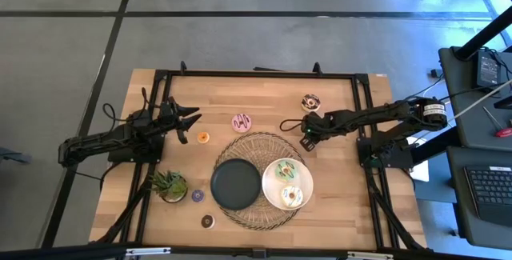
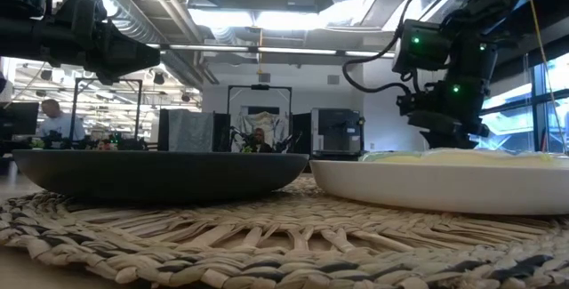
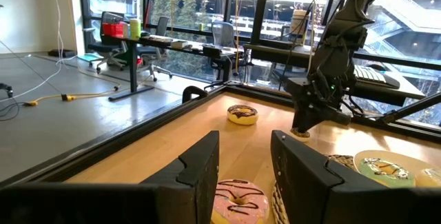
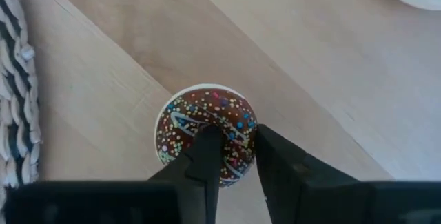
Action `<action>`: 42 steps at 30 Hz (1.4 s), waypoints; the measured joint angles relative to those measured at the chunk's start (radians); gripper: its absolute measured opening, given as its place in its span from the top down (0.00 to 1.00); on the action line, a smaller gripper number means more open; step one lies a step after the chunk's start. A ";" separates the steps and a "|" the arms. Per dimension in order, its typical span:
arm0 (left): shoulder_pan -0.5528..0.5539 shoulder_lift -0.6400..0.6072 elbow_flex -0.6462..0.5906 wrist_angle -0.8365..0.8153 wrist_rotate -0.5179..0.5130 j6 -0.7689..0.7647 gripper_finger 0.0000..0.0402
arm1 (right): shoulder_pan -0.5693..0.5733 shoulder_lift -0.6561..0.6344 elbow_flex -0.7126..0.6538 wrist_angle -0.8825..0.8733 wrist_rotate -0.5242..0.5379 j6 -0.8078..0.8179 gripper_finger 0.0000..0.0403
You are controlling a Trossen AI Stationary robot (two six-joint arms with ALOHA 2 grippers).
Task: Pick & Place donuts
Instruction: Put the small brown donut on the black plate
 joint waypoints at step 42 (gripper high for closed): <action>-0.244 0.323 0.003 0.581 -0.019 -0.419 0.68 | 0.196 0.001 0.281 0.616 -0.023 -0.490 0.94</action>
